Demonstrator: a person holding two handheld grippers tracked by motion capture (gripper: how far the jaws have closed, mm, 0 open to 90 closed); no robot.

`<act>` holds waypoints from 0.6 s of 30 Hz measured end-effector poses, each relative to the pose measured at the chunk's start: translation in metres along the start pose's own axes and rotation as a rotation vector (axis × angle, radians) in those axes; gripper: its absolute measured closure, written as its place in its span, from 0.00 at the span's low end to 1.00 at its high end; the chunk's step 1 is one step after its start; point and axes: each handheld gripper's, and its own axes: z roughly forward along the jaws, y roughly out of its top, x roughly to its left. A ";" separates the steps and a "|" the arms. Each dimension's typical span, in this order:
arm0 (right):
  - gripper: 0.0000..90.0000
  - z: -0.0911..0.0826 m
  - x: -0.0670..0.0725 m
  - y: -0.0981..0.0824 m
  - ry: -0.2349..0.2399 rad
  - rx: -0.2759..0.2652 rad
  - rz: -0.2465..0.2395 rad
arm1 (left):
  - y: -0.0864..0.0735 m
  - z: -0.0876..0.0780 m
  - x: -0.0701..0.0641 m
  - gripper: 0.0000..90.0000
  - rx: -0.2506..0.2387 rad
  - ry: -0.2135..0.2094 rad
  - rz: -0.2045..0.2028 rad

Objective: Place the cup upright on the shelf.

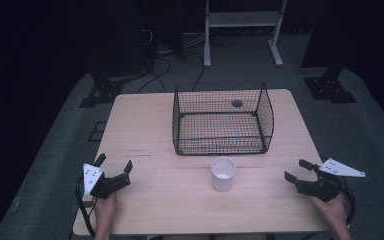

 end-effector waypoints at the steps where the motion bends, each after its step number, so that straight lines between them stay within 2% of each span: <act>1: 0.20 0.000 -0.001 0.000 -0.001 0.001 0.005 | 0.000 0.000 0.000 0.00 0.001 0.000 0.001; 8: 0.18 0.000 0.000 0.001 0.005 0.003 0.002 | 0.000 0.000 0.000 0.00 0.002 -0.001 0.002; 14: 0.16 0.000 0.008 0.006 0.029 0.006 0.001 | 0.000 0.000 0.000 0.00 0.000 -0.002 0.000; 18: 0.15 -0.001 0.014 0.010 0.039 0.005 -0.021 | 0.000 0.000 0.000 0.00 -0.002 -0.004 0.002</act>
